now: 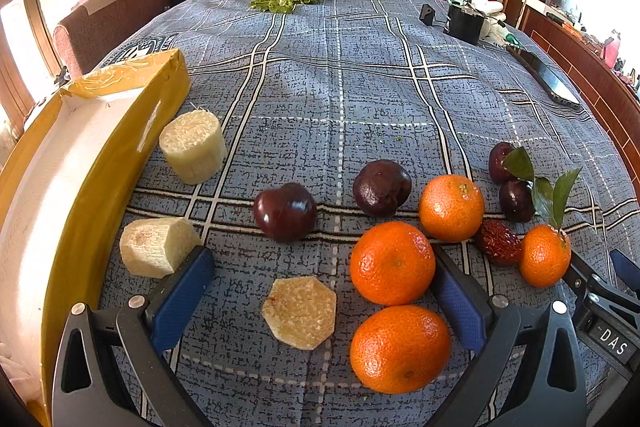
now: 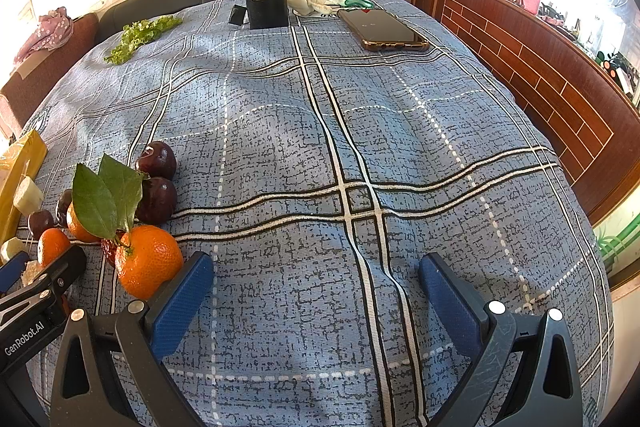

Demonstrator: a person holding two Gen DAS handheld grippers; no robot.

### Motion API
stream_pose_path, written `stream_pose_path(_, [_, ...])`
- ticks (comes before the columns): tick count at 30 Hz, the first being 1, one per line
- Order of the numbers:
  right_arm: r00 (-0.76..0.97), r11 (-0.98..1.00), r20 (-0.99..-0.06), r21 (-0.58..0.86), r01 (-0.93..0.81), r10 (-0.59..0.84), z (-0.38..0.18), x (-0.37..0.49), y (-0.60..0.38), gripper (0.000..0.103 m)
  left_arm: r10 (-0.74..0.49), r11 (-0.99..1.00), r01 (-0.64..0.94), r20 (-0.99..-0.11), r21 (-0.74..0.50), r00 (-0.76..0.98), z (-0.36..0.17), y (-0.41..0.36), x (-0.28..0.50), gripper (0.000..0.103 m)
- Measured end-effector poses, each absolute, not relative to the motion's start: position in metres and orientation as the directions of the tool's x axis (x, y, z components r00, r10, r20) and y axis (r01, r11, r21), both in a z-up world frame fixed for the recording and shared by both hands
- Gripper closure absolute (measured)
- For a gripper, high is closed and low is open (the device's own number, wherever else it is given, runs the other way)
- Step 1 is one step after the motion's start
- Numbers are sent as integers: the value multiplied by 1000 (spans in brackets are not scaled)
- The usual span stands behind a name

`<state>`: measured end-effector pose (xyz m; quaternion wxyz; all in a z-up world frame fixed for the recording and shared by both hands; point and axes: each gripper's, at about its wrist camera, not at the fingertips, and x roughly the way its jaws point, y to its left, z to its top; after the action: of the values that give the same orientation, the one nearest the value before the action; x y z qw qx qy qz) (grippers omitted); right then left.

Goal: Organize fruits

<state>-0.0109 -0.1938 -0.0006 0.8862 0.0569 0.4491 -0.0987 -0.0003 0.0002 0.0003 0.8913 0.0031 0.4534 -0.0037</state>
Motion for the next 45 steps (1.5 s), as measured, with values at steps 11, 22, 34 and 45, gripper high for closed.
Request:
stream_pose_path(11, [577, 974, -807, 12, 226, -124, -1, -11, -194, 0, -4, 1000, 9, -808, 2, 589, 0, 0, 0, 0])
stream_pose_path(22, [562, 973, -819, 21, 228, -114, 0, -12, -197, 0, -17, 1000, 30, -835, 0, 550, 2, 4, 1, 0])
stream_pose_path(34, [528, 978, -843, 13, 208, -100, 1, -12, -197, 0, -250, 958, 266, -780, -112, 574, 38, 21, -57, 32])
stream_pose_path(45, [672, 994, -740, 39, 98, -38, 45, -56, -182, 6, -88, 994, 109, -609, -1, 788, 94, 139, -121, 25])
